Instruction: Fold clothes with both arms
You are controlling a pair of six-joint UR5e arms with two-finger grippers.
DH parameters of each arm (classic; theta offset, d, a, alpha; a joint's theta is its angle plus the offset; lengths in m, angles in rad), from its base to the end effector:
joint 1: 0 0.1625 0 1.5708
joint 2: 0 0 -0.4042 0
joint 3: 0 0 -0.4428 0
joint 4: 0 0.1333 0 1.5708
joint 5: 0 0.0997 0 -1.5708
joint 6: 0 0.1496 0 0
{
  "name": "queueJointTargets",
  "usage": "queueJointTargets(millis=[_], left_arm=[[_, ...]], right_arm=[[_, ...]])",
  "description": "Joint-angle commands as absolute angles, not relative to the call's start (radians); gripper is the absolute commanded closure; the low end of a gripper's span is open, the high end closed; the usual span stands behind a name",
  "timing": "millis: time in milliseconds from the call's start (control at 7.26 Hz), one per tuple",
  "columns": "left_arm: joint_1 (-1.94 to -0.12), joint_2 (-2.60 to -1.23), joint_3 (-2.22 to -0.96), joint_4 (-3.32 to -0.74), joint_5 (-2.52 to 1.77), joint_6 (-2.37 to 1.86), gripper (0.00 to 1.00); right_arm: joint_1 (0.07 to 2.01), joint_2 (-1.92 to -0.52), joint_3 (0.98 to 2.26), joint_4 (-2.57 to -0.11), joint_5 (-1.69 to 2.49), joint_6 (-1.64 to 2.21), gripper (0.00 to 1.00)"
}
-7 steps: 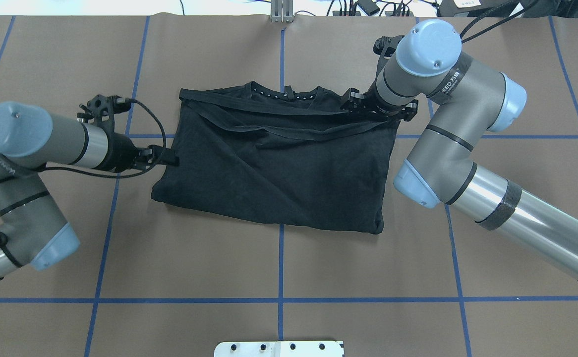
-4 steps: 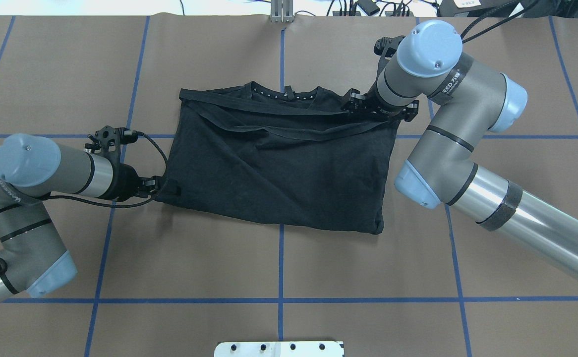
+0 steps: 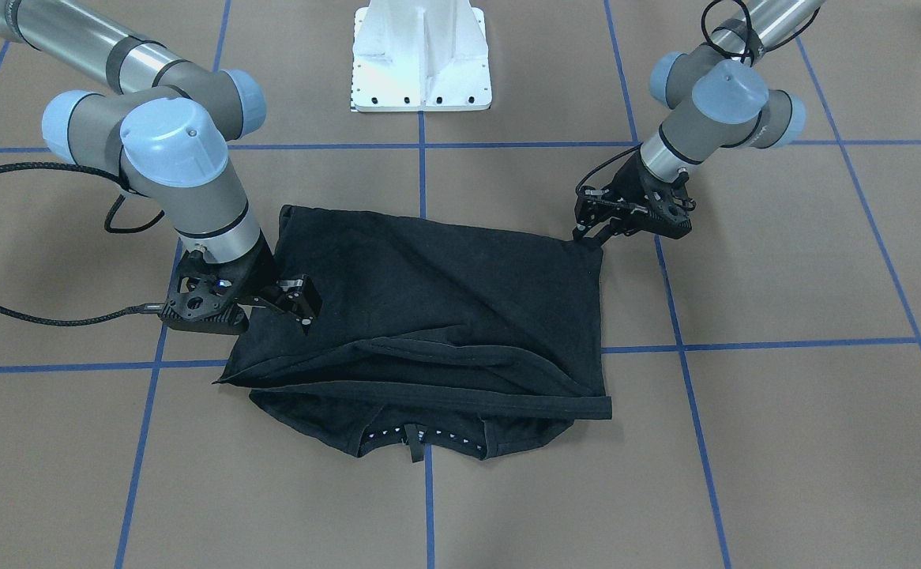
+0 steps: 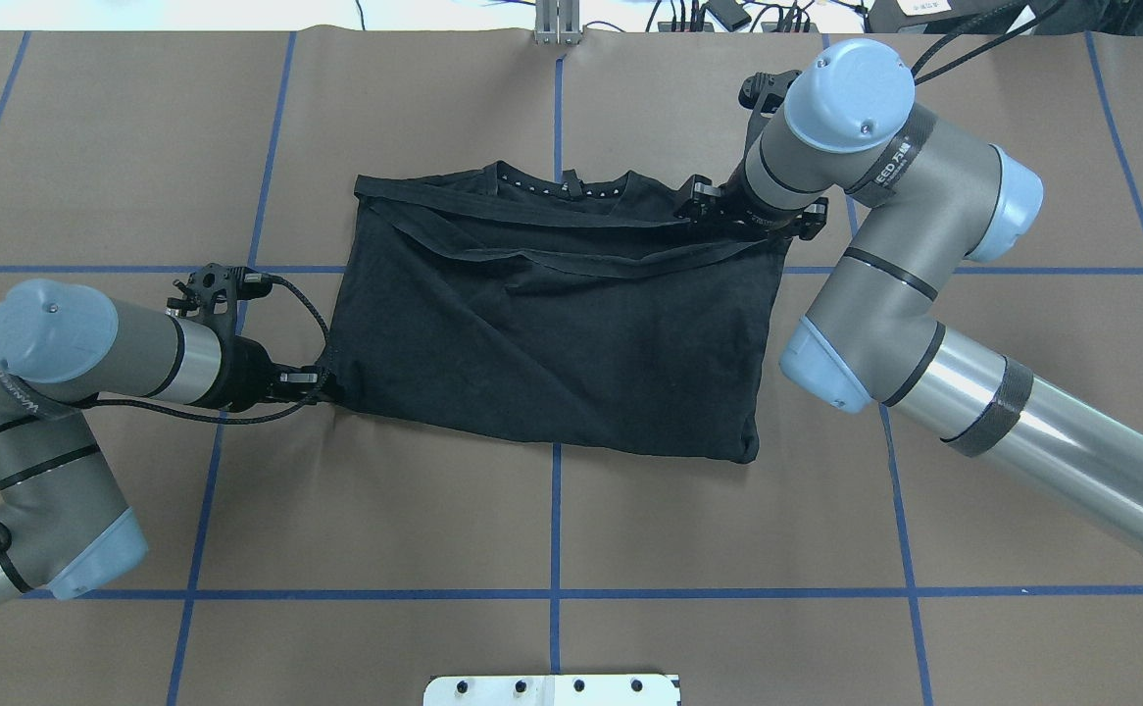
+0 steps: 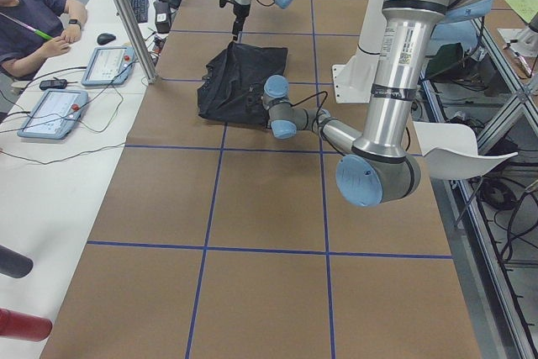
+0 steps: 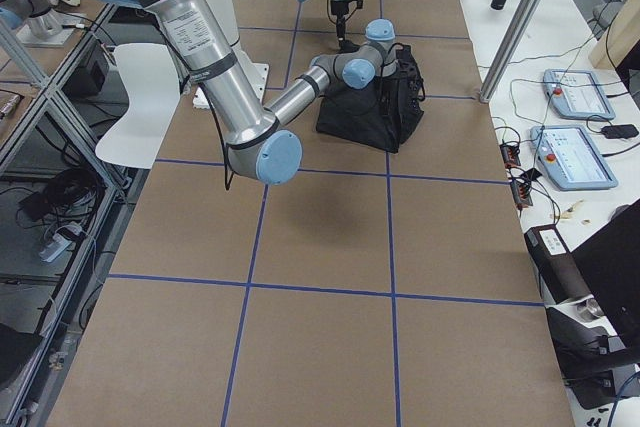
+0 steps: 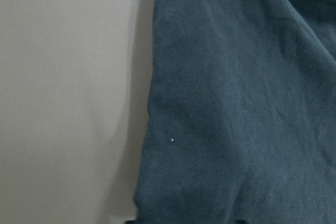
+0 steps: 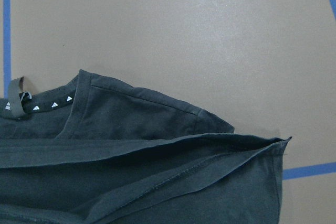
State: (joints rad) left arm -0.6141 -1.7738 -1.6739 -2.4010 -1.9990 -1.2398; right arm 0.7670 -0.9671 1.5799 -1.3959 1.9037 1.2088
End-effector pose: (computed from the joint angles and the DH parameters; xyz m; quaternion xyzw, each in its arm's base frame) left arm 0.5059 -0.4437 0.3918 0.0799 0.5497 -0.0030 0.8315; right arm -0.4902 -0.5897 0.2697 0.0732 -0.4016 0.1209 0.9049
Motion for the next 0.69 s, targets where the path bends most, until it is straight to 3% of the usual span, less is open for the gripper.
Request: queueJointTargets(millis=[0,551], left_arm=[[-0.615,-1.773,-1.68,-2.401,-2.002,-1.239,1.0],[-0.701,-1.785,-1.672,-2.379,-1.999,-1.151,1.0]], right_arm=[[0.767,-0.966,1.58,-1.396,1.904,1.209,0.02],[0.767,-0.968,1.578,-1.396,1.904,1.203,0.02]])
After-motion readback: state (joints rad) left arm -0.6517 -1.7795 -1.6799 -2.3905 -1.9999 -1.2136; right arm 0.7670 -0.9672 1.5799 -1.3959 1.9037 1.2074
